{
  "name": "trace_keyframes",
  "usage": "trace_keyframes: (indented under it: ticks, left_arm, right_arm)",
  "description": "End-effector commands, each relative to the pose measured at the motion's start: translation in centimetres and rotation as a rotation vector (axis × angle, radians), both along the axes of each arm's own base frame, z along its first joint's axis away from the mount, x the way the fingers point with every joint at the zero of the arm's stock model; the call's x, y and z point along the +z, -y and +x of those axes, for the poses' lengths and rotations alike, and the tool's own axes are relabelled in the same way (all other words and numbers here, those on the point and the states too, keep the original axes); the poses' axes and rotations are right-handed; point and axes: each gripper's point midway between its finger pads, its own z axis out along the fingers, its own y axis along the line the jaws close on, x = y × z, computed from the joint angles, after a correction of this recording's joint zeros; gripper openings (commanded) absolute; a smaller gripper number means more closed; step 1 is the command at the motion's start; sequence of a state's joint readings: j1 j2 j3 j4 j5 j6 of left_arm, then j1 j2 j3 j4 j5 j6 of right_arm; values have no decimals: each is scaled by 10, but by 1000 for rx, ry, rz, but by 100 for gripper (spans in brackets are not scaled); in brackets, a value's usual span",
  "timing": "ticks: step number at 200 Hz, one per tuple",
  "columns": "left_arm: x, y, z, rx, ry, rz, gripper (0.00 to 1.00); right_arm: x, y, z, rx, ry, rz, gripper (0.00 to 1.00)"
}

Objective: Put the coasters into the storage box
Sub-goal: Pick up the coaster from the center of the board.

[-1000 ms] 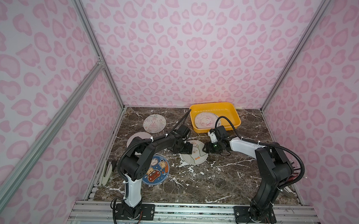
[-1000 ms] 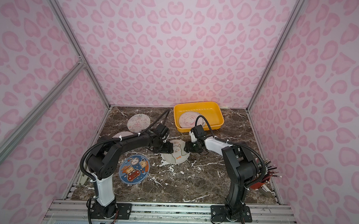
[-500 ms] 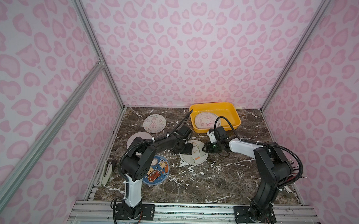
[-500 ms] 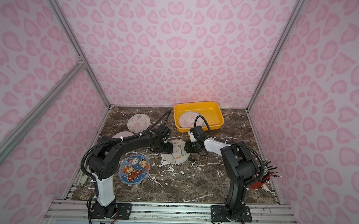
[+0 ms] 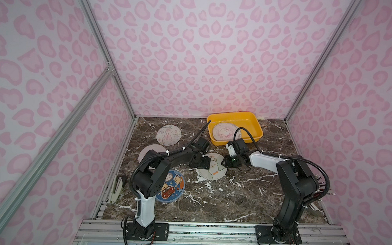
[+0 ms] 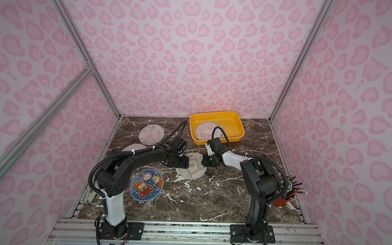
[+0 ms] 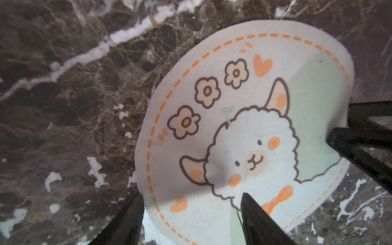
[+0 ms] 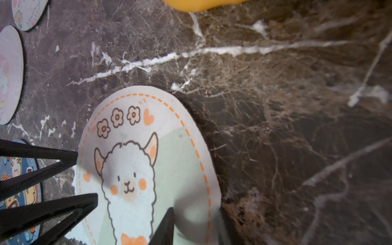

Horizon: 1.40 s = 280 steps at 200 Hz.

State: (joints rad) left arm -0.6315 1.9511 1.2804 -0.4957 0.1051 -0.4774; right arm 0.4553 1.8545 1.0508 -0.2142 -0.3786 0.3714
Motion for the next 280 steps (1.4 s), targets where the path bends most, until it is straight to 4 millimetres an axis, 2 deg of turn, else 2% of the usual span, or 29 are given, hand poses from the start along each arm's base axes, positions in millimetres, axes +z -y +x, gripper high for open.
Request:
trace_keyframes:
  ticks: [1,44,61,85,117,182,229,280]
  left_arm:
    - [-10,5,-6,-10,-36,-23,74]
    - [-9,6,-7,-10,-35,-27,74]
    - [-9,6,-7,-10,-34,-28,74]
    - [-7,6,-7,-10,-32,-30,74]
    - [-7,7,-7,-12,-34,-34,74]
    - [-5,8,-7,-11,-33,-37,74]
    - [5,5,-8,-5,-14,-45,75]
    - [21,-5,-12,16,15,-68,82]
  right_arm:
    - [-20,8,-25,5,-120,-40,28]
    - [-19,5,-25,7,-122,-27,16]
    - [-17,5,-25,8,-123,-29,17]
    - [-16,10,-25,1,-125,-29,24]
    - [-13,7,-27,12,-136,-7,23]
    - [-9,5,-25,1,-125,-5,2]
    - [26,3,-16,5,-64,14,0]
    - [76,4,-24,33,-7,43,0]
